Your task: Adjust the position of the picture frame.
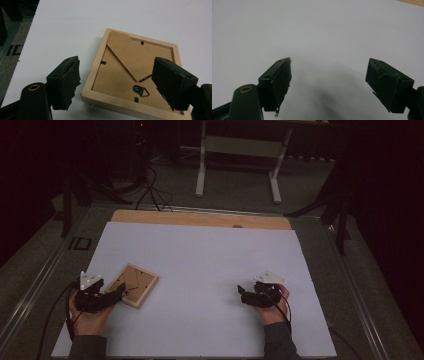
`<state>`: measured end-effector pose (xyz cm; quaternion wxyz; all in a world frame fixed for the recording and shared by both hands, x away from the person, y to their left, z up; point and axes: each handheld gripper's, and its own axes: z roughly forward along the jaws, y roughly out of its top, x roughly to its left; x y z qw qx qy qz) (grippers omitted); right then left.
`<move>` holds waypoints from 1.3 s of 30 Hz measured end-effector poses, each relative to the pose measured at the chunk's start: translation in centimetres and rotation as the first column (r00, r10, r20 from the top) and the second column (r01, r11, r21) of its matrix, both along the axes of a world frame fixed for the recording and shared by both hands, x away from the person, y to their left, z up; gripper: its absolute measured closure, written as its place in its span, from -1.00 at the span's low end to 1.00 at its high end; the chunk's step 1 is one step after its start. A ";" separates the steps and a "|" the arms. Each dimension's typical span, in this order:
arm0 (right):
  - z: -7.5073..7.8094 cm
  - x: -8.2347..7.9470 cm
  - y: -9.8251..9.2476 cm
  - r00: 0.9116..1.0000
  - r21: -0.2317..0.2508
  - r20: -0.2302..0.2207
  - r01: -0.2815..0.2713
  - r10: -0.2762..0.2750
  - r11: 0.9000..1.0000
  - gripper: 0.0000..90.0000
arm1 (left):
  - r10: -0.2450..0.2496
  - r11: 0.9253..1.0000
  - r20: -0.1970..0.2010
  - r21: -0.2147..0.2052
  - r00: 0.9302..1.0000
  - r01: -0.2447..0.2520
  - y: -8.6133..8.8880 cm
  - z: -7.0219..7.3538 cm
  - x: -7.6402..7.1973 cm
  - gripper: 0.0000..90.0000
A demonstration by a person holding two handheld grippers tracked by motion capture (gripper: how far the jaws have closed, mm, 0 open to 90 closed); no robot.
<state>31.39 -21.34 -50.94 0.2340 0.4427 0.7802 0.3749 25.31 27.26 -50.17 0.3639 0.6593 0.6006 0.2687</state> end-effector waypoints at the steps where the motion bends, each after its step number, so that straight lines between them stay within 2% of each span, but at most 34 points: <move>1: 0.0 0.0 -0.1 1.000 0.002 0.001 0.004 -0.004 1.000 -0.55 | 0.002 1.000 0.000 0.008 1.000 -0.002 0.0 0.0 0.0 -0.49; 12: 0.2 0.1 -0.4 1.000 0.019 0.011 0.021 -0.021 1.000 -0.55 | 0.000 1.000 0.004 0.016 1.000 0.000 0.3 0.0 0.1 -0.42; 25: 0.3 0.2 -0.8 0.999 0.027 0.016 0.040 -0.040 0.999 -0.55 | -0.016 1.000 0.007 0.019 1.000 0.016 0.8 0.0 0.1 -0.15; 31: 0.3 0.1 -1.1 0.998 0.029 0.020 0.055 -0.055 0.998 -0.54 | -0.028 1.000 0.007 -0.002 1.000 0.028 1.2 0.0 0.0 0.07; 36: 0.3 0.2 -1.0 0.998 0.020 0.018 0.053 -0.054 0.998 -0.54 | -0.042 0.998 0.007 -0.044 0.999 0.042 1.6 -0.1 0.0 0.23; 39: 0.3 0.1 -0.9 0.998 0.017 0.020 0.054 -0.054 0.998 -0.54 | -0.044 0.998 0.007 -0.052 0.999 0.044 1.8 -0.1 0.1 0.31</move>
